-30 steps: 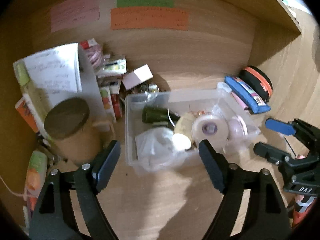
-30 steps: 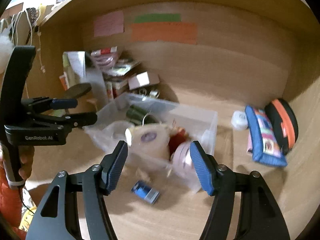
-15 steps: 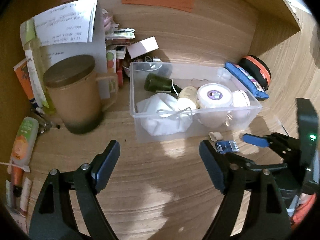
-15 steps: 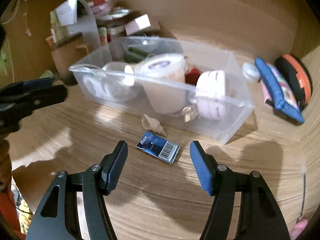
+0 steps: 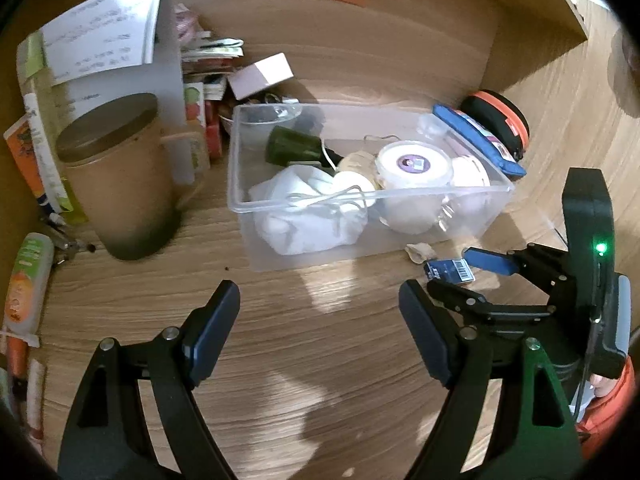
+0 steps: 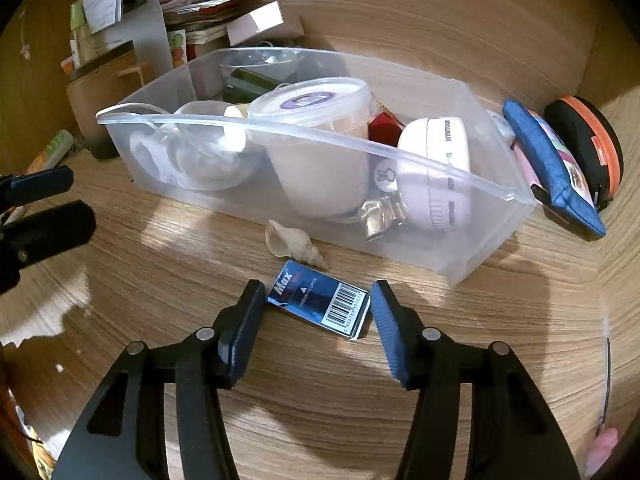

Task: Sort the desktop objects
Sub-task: 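Grasp the blue Max staple box with right tool while left tool approaches white shell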

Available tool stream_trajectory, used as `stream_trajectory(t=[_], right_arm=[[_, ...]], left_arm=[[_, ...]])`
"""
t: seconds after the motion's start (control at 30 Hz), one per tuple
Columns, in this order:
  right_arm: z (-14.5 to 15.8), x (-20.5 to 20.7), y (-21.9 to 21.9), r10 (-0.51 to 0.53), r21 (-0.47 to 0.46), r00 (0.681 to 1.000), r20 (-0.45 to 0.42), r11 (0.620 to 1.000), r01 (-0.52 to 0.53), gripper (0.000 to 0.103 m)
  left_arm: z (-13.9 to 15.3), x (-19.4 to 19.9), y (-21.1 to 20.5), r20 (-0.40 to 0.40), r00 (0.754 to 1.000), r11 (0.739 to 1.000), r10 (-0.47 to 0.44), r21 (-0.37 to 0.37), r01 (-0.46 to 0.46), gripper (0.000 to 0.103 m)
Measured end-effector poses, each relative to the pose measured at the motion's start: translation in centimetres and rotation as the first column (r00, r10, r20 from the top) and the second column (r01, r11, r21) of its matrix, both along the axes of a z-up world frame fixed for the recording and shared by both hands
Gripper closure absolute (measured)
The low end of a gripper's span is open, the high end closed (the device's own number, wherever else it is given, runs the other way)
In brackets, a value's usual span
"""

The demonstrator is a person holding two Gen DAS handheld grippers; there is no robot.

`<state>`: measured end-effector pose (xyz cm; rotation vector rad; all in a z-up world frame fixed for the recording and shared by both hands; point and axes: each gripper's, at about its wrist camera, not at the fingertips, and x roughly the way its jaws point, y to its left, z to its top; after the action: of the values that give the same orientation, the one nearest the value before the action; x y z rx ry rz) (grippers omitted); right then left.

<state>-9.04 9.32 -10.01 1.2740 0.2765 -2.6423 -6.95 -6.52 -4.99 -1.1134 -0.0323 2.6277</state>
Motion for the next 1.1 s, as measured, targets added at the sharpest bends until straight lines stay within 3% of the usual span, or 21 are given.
stream_trajectory(t=[0.17,0.37,0.6,0.77,1.0,1.1], right_arm=[[0.1,0.4,0.5,0.016,-0.003,1.000,0.000,1.000,-0.016,0.055],[1.2,1.3,3.8,0.015,-0.127,1.000,0.001,0.992,-0.015,0.055],[2.2,2.5,8.3,-0.011,-0.203,0.999,-0.031,0.979,0.004,0.055],[2.9,2.7,10.5,-0.011,-0.245,0.998,-0.061,0.970,-0.004,0.055],[3.4,2.7,11.6,0.022,-0.288,0.996,-0.089,0.957,-0.047,0.055],[3.4,2.9,11.8,0.039,-0.305,0.995,-0.092,0.950,-0.066,0.055]], left_arm=[[-0.2,-0.3,1.9,0.009,1.000,0.999,-0.028,-0.024,0.028,0.021],[-1.3,-1.1,5.1,0.051,0.997,0.996,-0.057,-0.073,0.060,0.021],[-2.6,-3.0,9.5,0.111,0.990,0.989,-0.087,-0.111,0.099,0.021],[-3.4,-4.7,11.5,0.156,0.985,0.988,-0.068,-0.128,0.088,0.039],[-3.8,-5.4,12.0,0.170,0.985,0.992,-0.008,-0.121,0.029,0.042],[-3.8,-5.2,12.2,0.157,0.987,0.990,0.019,-0.139,0.003,0.055]])
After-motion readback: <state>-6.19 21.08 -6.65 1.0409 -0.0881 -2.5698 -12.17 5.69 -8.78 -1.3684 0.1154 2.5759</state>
